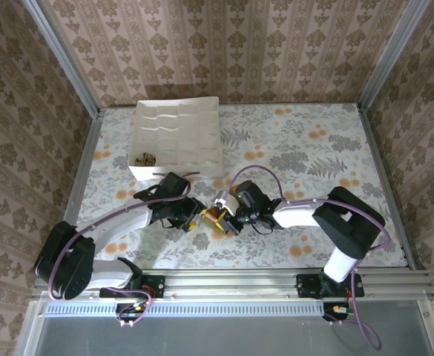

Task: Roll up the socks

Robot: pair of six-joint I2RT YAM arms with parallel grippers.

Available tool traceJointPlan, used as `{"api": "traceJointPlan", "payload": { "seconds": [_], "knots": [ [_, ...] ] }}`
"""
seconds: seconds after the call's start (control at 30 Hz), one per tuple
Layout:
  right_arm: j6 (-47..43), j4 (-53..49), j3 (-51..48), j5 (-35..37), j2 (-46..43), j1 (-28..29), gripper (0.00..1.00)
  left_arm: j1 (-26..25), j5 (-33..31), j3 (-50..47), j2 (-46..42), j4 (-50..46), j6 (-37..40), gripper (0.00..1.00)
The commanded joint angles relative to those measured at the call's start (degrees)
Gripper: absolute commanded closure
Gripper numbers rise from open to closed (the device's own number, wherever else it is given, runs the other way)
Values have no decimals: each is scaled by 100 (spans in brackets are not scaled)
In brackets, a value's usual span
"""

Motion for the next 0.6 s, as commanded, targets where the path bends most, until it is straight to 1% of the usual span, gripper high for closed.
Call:
{"api": "traceJointPlan", "payload": {
  "seconds": [0.0,0.27,0.4,0.5,0.57],
  "knots": [
    [262,-1024,-279,-6,397,-139,100,-107,-59,-37,233,343,51,49],
    [365,-1022,-261,-107,503,-237,100,-325,-15,118,937,987,104,47],
    [422,-1005,-277,-57,535,-274,100,-410,88,209,1306,1021,175,48],
    [431,-984,-275,-39,554,-284,100,-504,152,198,1616,908,212,53],
    [381,-1018,-238,15,560,-282,100,-525,194,144,1798,748,184,64]
  ]
}}
